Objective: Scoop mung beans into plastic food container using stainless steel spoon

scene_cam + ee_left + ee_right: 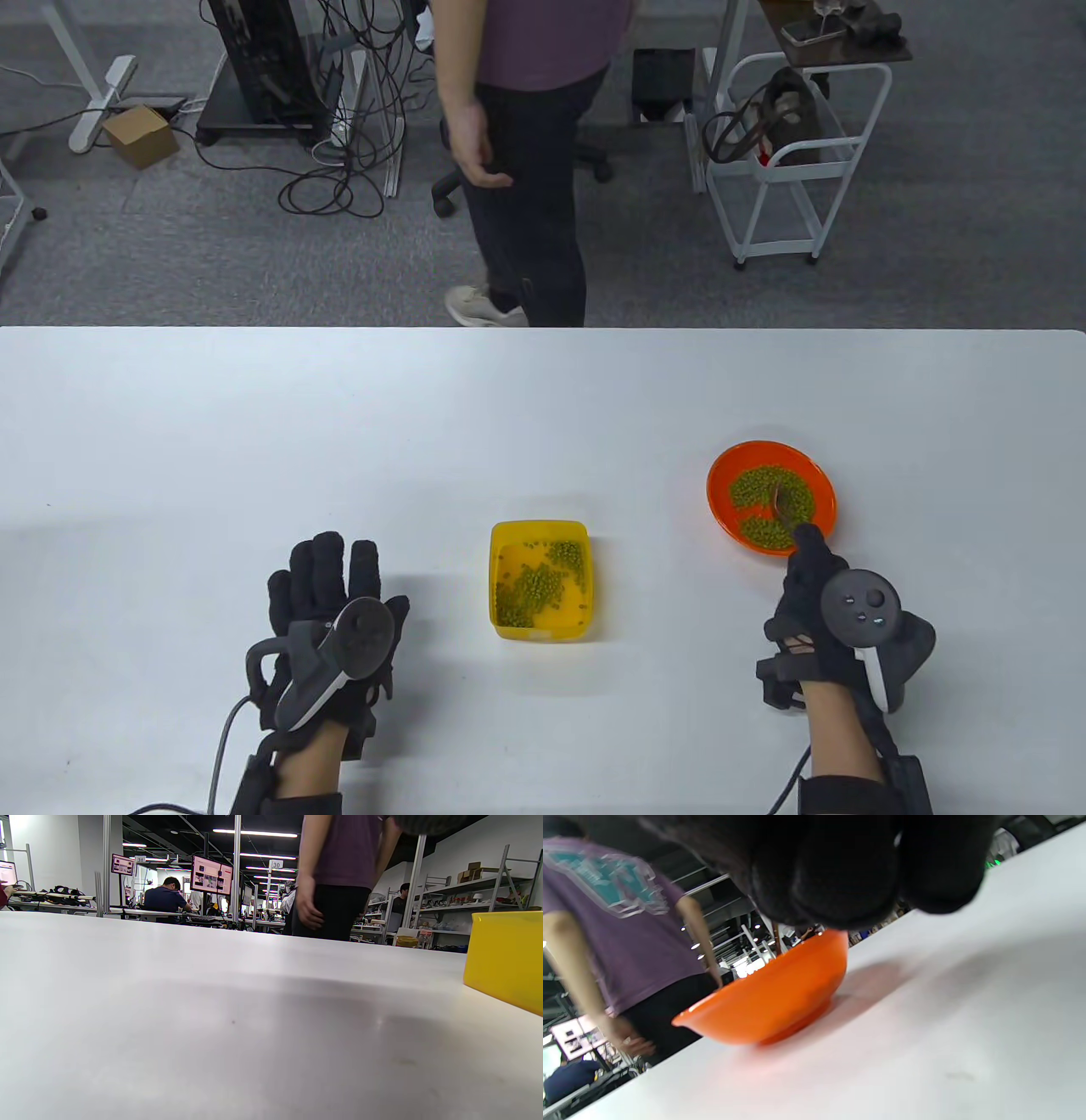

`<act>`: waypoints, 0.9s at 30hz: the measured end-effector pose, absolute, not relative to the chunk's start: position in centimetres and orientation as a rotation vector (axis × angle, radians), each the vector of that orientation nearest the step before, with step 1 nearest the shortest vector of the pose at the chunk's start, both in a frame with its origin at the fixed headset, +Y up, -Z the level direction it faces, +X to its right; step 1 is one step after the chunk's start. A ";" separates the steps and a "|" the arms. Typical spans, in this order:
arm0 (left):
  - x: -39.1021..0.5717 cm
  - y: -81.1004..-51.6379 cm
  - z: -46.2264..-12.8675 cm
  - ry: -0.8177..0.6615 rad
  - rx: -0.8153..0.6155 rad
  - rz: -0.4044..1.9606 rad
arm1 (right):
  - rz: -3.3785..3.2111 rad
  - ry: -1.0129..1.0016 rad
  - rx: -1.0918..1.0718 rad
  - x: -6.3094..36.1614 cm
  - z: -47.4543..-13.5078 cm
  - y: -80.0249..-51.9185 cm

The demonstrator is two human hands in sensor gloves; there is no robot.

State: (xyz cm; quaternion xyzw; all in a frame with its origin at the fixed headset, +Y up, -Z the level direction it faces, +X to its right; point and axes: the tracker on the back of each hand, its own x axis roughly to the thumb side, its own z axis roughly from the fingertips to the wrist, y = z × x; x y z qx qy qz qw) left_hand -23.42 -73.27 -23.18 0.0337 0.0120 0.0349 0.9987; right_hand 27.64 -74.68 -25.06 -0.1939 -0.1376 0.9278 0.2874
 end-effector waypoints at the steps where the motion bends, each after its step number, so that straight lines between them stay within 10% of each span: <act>1: -23.4 -73.3 -23.2 0.024 0.067 0.069 | 2.440 -0.350 -0.529 27.9 -25.0 -74.8; 27: -23.5 -73.4 -23.2 0.027 0.050 0.068 | 2.230 -0.037 -0.630 29.0 -25.0 -76.7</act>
